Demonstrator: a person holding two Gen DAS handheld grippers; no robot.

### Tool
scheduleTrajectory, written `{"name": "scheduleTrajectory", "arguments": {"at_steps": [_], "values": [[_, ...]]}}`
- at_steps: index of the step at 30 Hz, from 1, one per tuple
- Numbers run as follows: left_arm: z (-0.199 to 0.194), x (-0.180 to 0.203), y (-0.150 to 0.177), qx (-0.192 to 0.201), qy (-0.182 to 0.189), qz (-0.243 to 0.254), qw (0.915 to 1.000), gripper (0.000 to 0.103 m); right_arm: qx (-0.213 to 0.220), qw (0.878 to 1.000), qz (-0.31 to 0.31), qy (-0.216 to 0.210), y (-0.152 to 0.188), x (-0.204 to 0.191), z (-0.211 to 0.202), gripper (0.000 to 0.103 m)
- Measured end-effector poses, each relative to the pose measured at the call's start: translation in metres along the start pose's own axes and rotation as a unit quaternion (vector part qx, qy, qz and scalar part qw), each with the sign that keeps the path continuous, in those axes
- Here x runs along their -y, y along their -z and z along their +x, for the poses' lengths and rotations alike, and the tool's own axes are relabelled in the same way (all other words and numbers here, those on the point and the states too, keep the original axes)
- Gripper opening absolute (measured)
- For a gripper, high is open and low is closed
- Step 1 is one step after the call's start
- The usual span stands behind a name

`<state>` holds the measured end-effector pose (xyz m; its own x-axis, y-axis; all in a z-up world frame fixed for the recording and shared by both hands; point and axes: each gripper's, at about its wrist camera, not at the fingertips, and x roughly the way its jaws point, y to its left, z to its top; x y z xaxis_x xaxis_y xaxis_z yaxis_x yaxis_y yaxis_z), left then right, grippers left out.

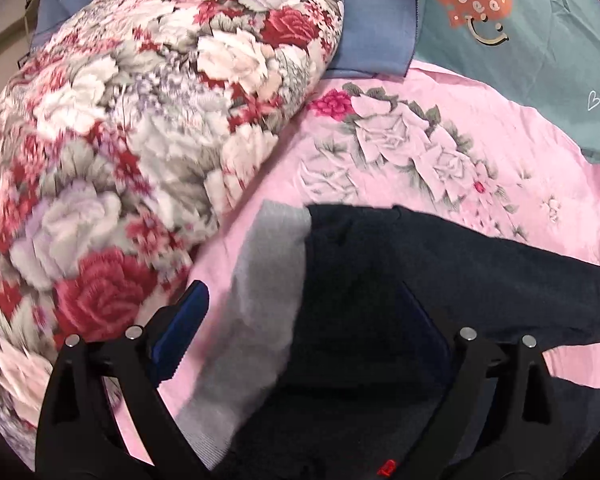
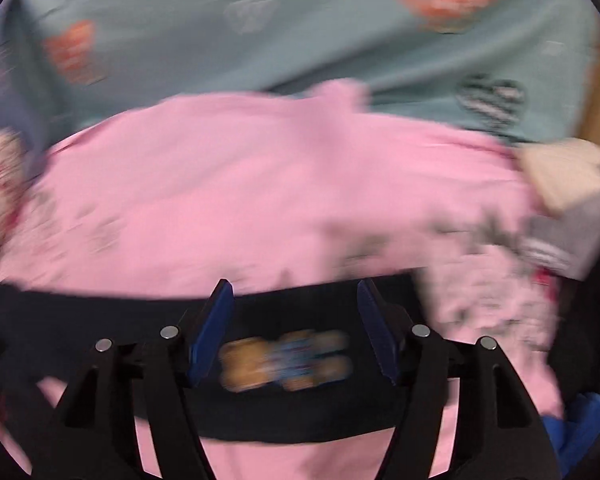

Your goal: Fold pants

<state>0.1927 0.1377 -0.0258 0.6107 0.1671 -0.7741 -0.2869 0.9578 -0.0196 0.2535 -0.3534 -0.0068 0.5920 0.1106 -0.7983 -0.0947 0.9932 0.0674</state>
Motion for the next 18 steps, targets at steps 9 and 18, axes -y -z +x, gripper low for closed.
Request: {"name": "scheduleTrajectory", "arguments": {"at_steps": [9, 18], "values": [[0.043, 0.006, -0.011, -0.029, 0.019, 0.003, 0.9994, 0.094, -0.079, 0.979, -0.154, -0.105, -0.009, -0.153, 0.075, 0.060], [0.054, 0.016, -0.005, -0.027, 0.009, 0.039, 0.9988, 0.052, -0.097, 0.956, -0.258, -0.102, -0.004, -0.204, 0.100, 0.056]]}}
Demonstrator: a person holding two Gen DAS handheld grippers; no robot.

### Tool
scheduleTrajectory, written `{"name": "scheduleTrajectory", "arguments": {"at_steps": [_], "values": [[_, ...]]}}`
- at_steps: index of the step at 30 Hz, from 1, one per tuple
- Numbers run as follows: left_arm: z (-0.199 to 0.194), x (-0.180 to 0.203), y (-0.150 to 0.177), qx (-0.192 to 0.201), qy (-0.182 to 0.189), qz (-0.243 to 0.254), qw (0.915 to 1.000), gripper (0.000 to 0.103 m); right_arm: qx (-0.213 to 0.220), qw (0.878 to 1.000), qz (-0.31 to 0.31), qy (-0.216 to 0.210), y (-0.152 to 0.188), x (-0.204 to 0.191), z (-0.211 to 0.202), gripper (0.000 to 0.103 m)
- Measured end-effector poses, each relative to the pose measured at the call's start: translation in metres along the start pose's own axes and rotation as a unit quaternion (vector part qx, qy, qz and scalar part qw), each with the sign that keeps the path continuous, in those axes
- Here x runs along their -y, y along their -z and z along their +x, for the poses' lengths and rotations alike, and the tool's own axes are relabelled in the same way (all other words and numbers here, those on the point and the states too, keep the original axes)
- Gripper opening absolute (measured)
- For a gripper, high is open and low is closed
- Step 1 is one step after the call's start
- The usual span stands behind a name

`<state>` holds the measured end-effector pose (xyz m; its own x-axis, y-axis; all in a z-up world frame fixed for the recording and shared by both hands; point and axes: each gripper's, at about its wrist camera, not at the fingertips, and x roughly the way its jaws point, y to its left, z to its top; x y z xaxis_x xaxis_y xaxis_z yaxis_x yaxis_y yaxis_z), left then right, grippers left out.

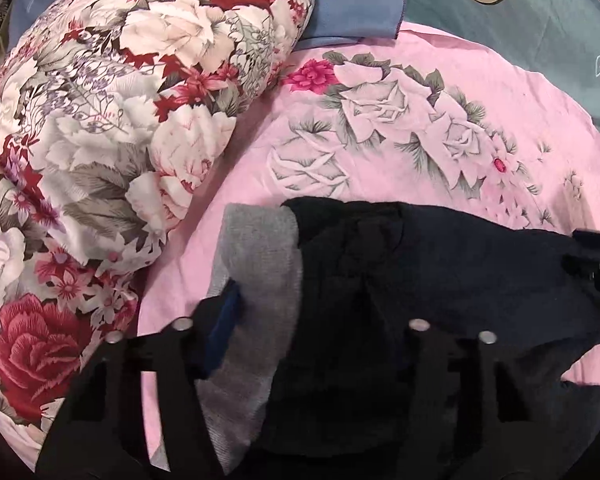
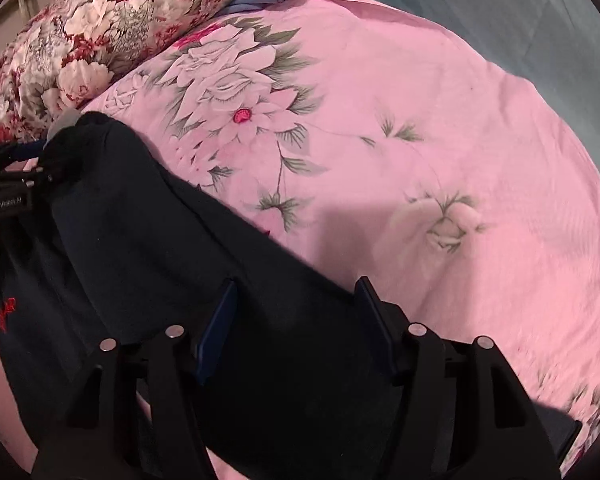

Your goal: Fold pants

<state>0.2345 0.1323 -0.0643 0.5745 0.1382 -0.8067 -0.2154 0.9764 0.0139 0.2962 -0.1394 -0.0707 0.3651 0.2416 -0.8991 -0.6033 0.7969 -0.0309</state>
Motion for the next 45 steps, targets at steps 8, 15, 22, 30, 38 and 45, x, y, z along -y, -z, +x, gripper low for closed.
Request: {"name": "scheduleTrajectory", "arguments": {"at_steps": [8, 15, 22, 30, 38, 45], "values": [[-0.027, -0.001, -0.010, 0.072, 0.020, -0.049, 0.9961, 0.055, 0.066, 0.998, 0.016, 0.011, -0.013, 0.006, -0.028, 0.004], [-0.005, -0.001, -0.006, 0.066, -0.038, -0.042, 0.9962, 0.078, 0.052, 0.993, 0.031, 0.098, -0.016, 0.016, 0.001, 0.047], [-0.030, -0.009, -0.007, 0.060, -0.009, -0.071, 0.9957, 0.083, 0.095, 0.981, 0.148, 0.083, 0.037, 0.085, -0.064, 0.047], [-0.051, 0.019, 0.019, 0.030, 0.073, -0.040, 0.9961, 0.088, 0.037, 0.980, 0.171, 0.100, 0.087, 0.135, -0.052, 0.047], [-0.026, 0.032, 0.024, 0.005, 0.059, -0.013, 0.9982, 0.088, 0.015, 0.990, 0.124, 0.060, 0.070, 0.121, -0.031, 0.021], [-0.020, 0.034, 0.022, 0.009, 0.050, -0.008, 0.9987, 0.088, 0.072, 0.980, 0.172, 0.077, 0.067, 0.137, -0.045, 0.005]]}}
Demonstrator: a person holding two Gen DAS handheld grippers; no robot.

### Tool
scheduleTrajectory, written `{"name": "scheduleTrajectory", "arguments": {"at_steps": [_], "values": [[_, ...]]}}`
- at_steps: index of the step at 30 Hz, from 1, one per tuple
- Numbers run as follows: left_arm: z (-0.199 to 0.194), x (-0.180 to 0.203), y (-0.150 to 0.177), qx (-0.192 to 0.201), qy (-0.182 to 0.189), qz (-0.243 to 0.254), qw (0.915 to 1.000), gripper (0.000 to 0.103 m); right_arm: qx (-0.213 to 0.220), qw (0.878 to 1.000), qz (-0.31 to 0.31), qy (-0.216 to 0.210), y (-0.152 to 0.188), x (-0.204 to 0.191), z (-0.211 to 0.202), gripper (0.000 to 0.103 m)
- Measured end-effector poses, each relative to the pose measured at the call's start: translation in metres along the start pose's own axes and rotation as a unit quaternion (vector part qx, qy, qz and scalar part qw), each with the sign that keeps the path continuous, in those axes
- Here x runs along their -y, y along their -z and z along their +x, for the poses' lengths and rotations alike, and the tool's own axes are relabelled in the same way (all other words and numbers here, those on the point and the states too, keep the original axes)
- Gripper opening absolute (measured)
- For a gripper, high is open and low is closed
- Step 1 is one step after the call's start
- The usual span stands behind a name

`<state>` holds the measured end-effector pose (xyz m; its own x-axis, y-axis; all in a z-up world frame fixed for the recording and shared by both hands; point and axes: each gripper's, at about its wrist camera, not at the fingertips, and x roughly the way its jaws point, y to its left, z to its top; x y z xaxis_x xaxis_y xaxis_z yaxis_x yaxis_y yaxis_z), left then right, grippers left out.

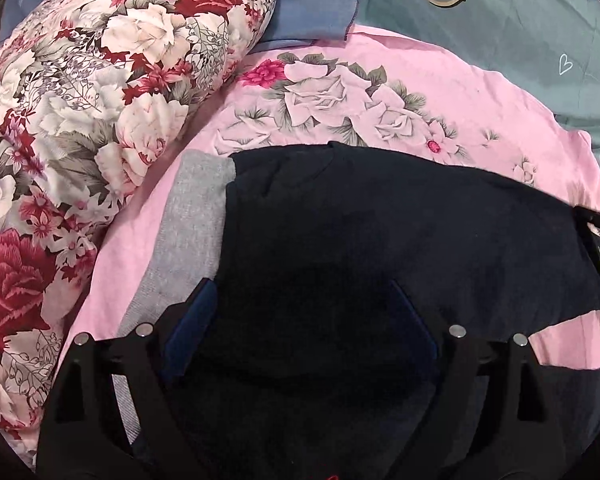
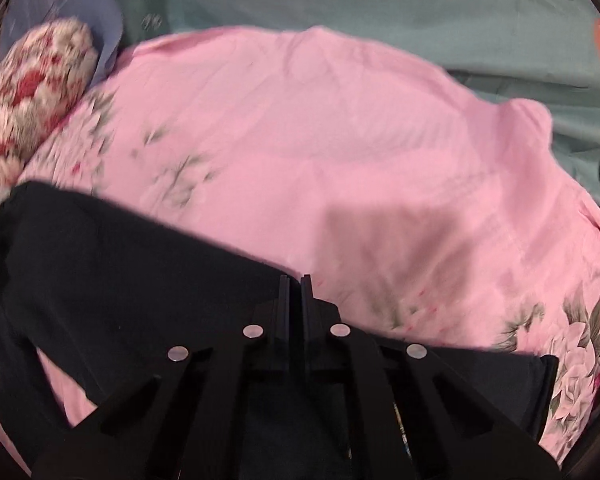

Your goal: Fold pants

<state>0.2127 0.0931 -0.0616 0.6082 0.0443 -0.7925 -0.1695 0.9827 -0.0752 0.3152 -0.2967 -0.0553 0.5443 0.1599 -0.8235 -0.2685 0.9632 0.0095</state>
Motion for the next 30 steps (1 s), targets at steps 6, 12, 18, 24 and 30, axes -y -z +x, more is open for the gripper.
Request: {"name": "scheduleTrajectory", "arguments": {"at_steps": [6, 12, 18, 24, 30], "values": [[-0.001, -0.001, -0.001, -0.001, 0.000, 0.004, 1.0000, 0.088, -0.021, 0.997, -0.032, 0.061, 0.012, -0.005, 0.004, 0.044], [-0.015, -0.002, -0.004, 0.013, 0.030, -0.010, 0.9994, 0.089, 0.005, 0.990, 0.103, 0.098, 0.051, 0.083, -0.056, 0.048], [-0.005, 0.012, 0.004, 0.002, 0.036, 0.023, 0.9991, 0.089, -0.015, 0.974, 0.181, 0.137, 0.080, 0.145, -0.055, 0.050], [-0.008, 0.012, 0.004, 0.028, 0.017, 0.044, 0.9985, 0.089, -0.022, 0.973, 0.176, 0.145, 0.056, 0.146, -0.029, 0.018], [0.002, 0.010, 0.004, 0.023, 0.004, 0.042, 0.9988, 0.091, -0.012, 0.949, 0.179, 0.259, 0.064, 0.163, -0.029, 0.015]]}}
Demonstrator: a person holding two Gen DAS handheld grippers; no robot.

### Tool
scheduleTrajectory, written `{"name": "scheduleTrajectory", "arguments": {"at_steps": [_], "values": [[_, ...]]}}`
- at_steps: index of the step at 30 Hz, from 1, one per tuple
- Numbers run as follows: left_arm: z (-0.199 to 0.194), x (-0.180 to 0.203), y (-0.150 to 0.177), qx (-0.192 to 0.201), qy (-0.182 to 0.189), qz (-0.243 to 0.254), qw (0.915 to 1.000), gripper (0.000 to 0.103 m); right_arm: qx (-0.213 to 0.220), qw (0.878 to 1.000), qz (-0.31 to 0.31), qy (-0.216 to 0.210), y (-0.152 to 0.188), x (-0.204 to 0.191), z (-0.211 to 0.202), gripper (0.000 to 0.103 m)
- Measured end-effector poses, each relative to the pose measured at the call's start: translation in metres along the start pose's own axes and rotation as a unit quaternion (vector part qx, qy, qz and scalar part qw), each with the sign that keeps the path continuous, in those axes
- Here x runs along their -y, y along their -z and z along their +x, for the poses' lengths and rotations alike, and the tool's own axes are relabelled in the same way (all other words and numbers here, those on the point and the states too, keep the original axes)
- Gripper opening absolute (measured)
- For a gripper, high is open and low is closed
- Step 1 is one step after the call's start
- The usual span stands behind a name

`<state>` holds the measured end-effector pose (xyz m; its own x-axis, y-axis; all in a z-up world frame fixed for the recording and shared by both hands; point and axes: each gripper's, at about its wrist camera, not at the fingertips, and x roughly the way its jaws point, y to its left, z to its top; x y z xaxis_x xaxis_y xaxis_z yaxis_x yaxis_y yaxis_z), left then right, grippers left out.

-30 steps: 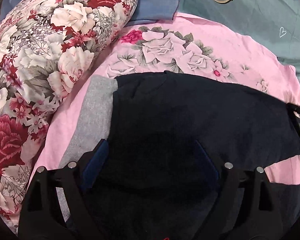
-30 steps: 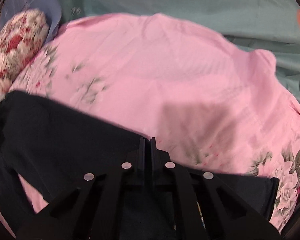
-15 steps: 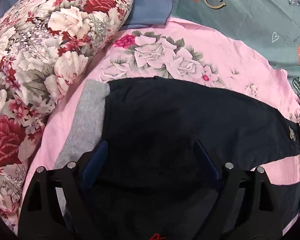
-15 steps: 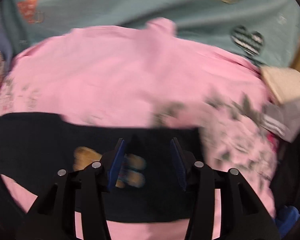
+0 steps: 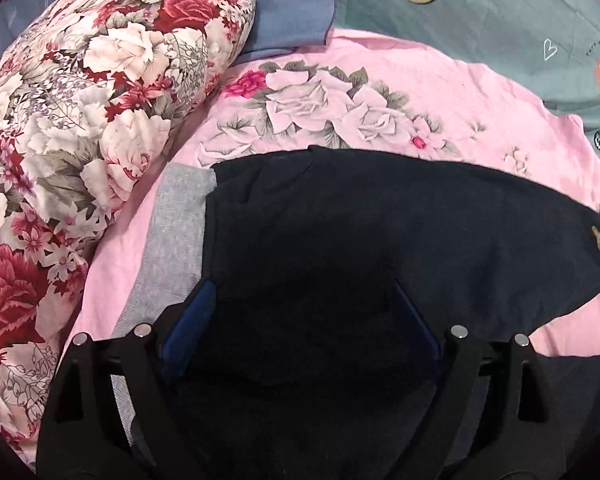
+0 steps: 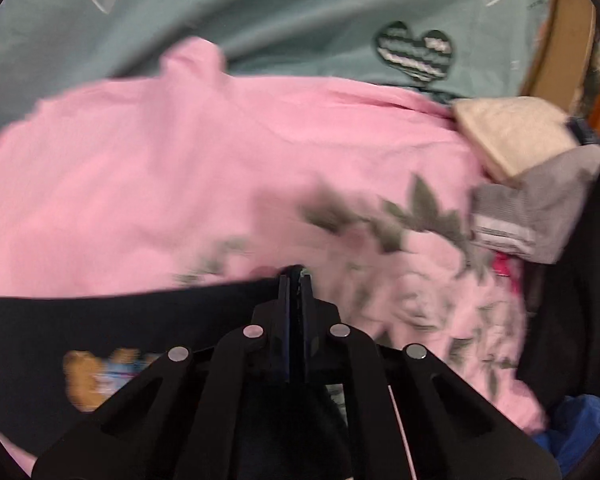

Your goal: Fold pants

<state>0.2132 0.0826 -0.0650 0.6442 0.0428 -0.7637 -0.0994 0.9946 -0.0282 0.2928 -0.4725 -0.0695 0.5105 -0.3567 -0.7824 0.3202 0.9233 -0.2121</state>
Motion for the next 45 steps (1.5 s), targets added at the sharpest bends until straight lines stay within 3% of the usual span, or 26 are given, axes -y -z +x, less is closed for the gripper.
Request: {"name": "scheduleTrajectory", "arguments": {"at_steps": [1, 2, 3, 4, 6, 9, 11, 12, 14, 15, 17, 18, 20, 21, 23, 25, 27, 28, 30, 32, 35, 37, 38, 40, 43, 45], "values": [[0.001, 0.000, 0.000, -0.002, -0.002, 0.000, 1.0000, 0.092, 0.011, 0.999, -0.017, 0.027, 0.003, -0.001, -0.004, 0.035], [0.000, -0.001, 0.000, -0.004, 0.000, -0.002, 1.0000, 0.092, 0.009, 0.999, -0.012, 0.029, 0.007, 0.005, -0.009, 0.044], [-0.001, -0.002, 0.000, -0.004, 0.001, -0.006, 1.0000, 0.092, 0.006, 1.000, 0.007, 0.004, 0.009, 0.014, -0.015, 0.050], [-0.002, -0.004, -0.001, -0.004, 0.002, -0.010, 0.9999, 0.092, 0.008, 0.998, 0.042, -0.042, 0.014, 0.030, -0.025, 0.050], [-0.008, -0.008, -0.003, 0.001, 0.001, -0.021, 0.9998, 0.092, 0.025, 0.991, 0.091, -0.091, 0.026, 0.058, -0.047, 0.050], [-0.011, -0.012, -0.003, 0.003, -0.011, -0.026, 0.9996, 0.093, 0.001, 0.985, 0.104, -0.137, 0.048, 0.074, -0.056, 0.060], [-0.008, -0.014, -0.001, -0.003, -0.018, -0.031, 0.9994, 0.093, -0.034, 0.985, 0.092, -0.140, 0.063, 0.067, -0.050, 0.060], [-0.004, -0.014, 0.000, -0.006, -0.021, -0.031, 0.9993, 0.093, -0.046, 0.987, 0.082, -0.131, 0.069, 0.063, -0.042, 0.052], [0.007, -0.012, 0.003, -0.010, -0.060, -0.010, 0.9981, 0.094, -0.028, 0.989, 0.077, -0.125, 0.072, 0.059, -0.043, 0.034], [0.010, -0.010, 0.005, -0.010, -0.076, -0.001, 0.9971, 0.096, -0.031, 0.987, 0.094, -0.125, 0.069, 0.065, -0.041, 0.015], [0.008, -0.012, 0.003, -0.011, -0.074, -0.008, 0.9971, 0.096, -0.034, 0.979, 0.154, -0.133, 0.067, 0.083, -0.038, 0.016], [0.006, -0.013, 0.003, -0.014, -0.075, -0.008, 0.9971, 0.096, -0.038, 0.976, 0.171, -0.130, 0.070, 0.088, -0.037, 0.023], [0.001, -0.017, 0.002, -0.026, -0.078, -0.010, 0.9966, 0.095, -0.049, 0.980, 0.155, -0.113, 0.072, 0.084, -0.041, 0.037], [-0.004, -0.019, 0.003, -0.030, -0.076, -0.013, 0.9966, 0.095, -0.053, 0.987, 0.132, -0.076, 0.074, 0.079, -0.051, 0.050], [-0.016, -0.026, 0.007, -0.031, -0.068, -0.017, 0.9971, 0.095, -0.024, 0.991, 0.109, -0.068, 0.082, 0.079, -0.078, 0.053], [-0.027, -0.033, 0.014, -0.035, -0.065, -0.025, 0.9969, 0.095, -0.009, 0.990, 0.091, -0.106, 0.099, 0.079, -0.107, 0.064], [-0.035, -0.036, 0.023, -0.046, -0.062, -0.040, 0.9962, 0.095, -0.007, 0.988, 0.087, -0.129, 0.108, 0.079, -0.117, 0.064], [-0.039, -0.035, 0.028, -0.052, -0.058, -0.039, 0.9962, 0.095, -0.011, 0.983, 0.084, -0.163, 0.120, 0.076, -0.128, 0.064], [-0.050, -0.020, 0.042, -0.056, -0.038, -0.006, 0.9977, 0.095, -0.032, 0.978, 0.046, -0.201, 0.146, 0.055, -0.144, 0.064], [-0.060, -0.005, 0.056, -0.037, -0.055, 0.042, 0.9969, 0.096, -0.035, 0.976, -0.002, -0.214, 0.176, 0.028, -0.164, 0.064], [-0.049, 0.005, 0.075, -0.059, -0.081, 0.101, 0.9899, 0.101, -0.045, 0.948, -0.064, -0.308, 0.226, -0.007, -0.193, 0.064], [-0.050, -0.006, 0.079, -0.052, -0.075, 0.097, 0.9911, 0.101, -0.062, 0.954, -0.100, -0.275, 0.248, -0.017, -0.189, 0.064], [-0.052, -0.015, 0.077, -0.055, -0.075, 0.091, 0.9914, 0.101, -0.047, 0.954, -0.108, -0.276, 0.254, -0.012, -0.190, 0.065], [-0.056, -0.033, 0.072, -0.055, -0.107, 0.079, 0.9896, 0.101, -0.052, 0.957, -0.081, -0.273, 0.255, 0.013, -0.187, 0.065], [-0.070, -0.053, 0.058, -0.031, -0.086, 0.052, 0.9944, 0.101, -0.071, 0.984, -0.028, -0.161, 0.246, 0.054, -0.176, 0.065], [-0.078, -0.060, 0.043, -0.002, -0.073, 0.030, 0.9968, 0.101, -0.053, 0.989, -0.021, -0.134, 0.231, 0.058, -0.183, 0.065]]}}
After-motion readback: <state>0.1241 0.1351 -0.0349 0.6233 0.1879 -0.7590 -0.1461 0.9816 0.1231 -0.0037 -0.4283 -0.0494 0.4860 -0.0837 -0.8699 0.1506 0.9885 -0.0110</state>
